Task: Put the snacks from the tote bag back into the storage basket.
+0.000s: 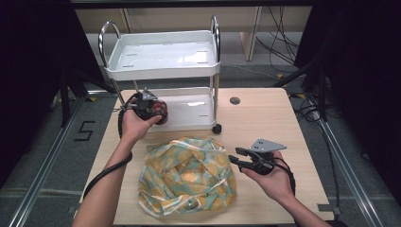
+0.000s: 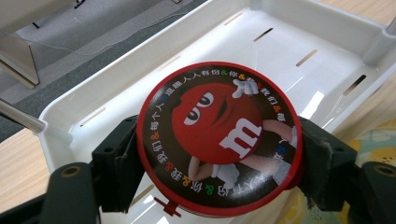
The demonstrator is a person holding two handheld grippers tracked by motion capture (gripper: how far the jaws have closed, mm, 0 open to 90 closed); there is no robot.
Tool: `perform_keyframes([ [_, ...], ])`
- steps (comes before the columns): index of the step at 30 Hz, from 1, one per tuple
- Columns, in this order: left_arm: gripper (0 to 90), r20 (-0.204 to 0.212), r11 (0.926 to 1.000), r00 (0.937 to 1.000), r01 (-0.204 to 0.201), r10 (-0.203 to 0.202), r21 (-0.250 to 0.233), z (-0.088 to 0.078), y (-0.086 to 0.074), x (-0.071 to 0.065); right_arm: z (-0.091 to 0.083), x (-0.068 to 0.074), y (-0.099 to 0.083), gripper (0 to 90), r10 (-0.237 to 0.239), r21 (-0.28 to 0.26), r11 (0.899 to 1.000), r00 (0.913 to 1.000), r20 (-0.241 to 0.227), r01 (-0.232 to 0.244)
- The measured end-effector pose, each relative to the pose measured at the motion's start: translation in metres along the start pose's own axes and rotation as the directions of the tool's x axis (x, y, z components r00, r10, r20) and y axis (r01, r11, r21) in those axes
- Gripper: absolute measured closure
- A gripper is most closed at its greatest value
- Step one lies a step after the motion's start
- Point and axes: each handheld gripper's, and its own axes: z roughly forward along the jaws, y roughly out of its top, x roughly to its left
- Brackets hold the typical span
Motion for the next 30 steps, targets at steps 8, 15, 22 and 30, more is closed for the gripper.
perform_keyframes([
  [8,25.3,0.013,1.0,0.9999,-0.007,0.007,-0.004,0.005,0.0,0.001,0.0,-0.002,0.0,56.7,-0.03,-0.01,0.999,0.9994,0.014,0.03],
  [15,25.3,0.012,1.0,0.9999,-0.004,0.004,-0.003,0.008,0.001,0.0,0.0,-0.002,0.0,56.7,-0.031,-0.012,0.999,0.9994,0.015,0.031],
  [22,25.3,0.011,1.0,0.9999,-0.003,0.003,0.0,0.01,0.0,-0.001,0.0,0.0,0.0,56.7,-0.005,-0.002,1.0,1.0,0.0,0.005],
  [30,25.3,0.013,1.0,0.9999,0.0,0.0,0.008,0.015,-0.002,-0.002,0.0,0.0,0.0,56.7,0.0,0.001,1.0,1.0,-0.004,0.0],
])
